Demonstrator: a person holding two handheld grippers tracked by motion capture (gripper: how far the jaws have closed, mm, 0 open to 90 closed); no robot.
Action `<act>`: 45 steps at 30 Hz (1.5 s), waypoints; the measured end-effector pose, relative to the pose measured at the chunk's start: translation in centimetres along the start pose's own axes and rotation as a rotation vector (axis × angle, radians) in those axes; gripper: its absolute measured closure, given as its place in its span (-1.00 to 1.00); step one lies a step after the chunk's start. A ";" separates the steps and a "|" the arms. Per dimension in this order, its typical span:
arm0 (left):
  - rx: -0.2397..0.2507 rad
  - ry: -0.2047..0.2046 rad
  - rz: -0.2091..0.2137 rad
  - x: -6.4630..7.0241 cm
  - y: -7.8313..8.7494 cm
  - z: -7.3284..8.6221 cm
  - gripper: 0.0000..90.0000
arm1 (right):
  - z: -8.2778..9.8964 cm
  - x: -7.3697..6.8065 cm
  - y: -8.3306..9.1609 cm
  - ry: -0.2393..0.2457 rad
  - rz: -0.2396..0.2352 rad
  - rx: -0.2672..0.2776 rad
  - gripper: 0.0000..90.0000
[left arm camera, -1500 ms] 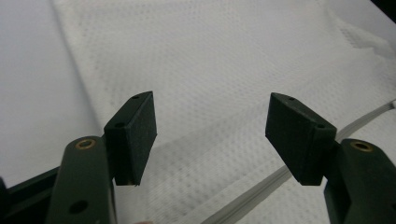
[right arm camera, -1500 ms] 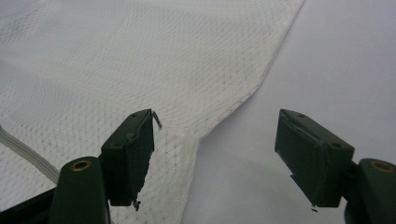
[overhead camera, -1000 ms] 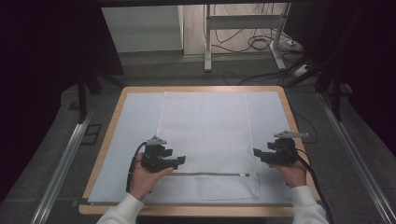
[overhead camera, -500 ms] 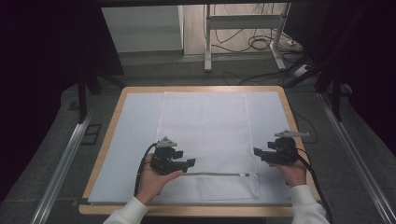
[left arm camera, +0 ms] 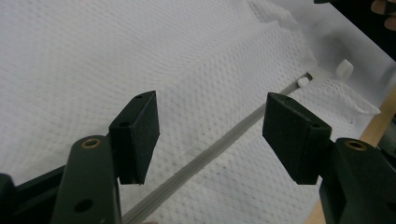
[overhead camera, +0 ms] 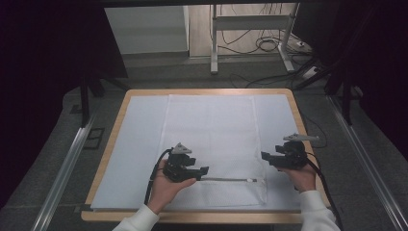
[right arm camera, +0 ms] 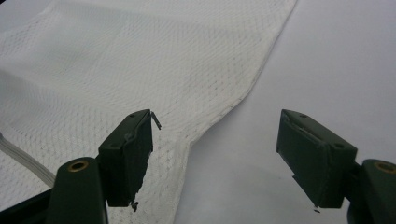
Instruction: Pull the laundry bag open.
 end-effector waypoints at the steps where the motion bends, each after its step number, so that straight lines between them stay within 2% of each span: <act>1: -0.006 -0.014 0.000 0.2 0.0 0.0 -0.20 | 0.0 0.0 0.0 0.001 -0.001 0.004 -0.42; 6: -0.003 -0.017 0.005 0.7 -0.1 -0.3 -0.17 | -0.2 0.1 0.4 -0.011 -0.002 0.017 -0.42; 9: -0.024 -0.031 0.024 1.6 -1.1 -0.4 -0.17 | -0.3 0.1 0.6 -0.003 0.022 0.047 -0.41; 12: -0.030 -0.033 0.034 2.0 -1.6 -0.4 -0.17 | -0.3 0.2 0.7 -0.009 0.020 0.058 -0.41; 19: -0.036 -0.029 0.039 2.3 -2.3 -0.5 -0.16 | -0.1 0.1 0.4 -0.013 0.010 0.040 -0.42; 29: -0.050 -0.044 0.058 4.1 -3.7 -1.0 -0.18 | 0.0 0.1 0.4 -0.010 0.014 0.040 -0.44; 39: -0.066 -0.034 0.069 4.8 -5.3 -0.9 -0.20 | 0.1 0.2 0.3 -0.012 0.017 0.035 -0.45; 45: -0.079 -0.026 0.099 5.3 -5.9 -0.9 -0.19 | 0.1 0.1 0.3 -0.006 0.017 0.036 -0.45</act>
Point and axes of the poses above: each handheld gripper's, and its own axes: y roughly backward along the jaws, z roughly out of its underside, x roughly to its right, the point moved 1 cm from there along -y, roughly forward along the jaws, and after that the axes turned 12 degrees about x, right-handed, at the moved point
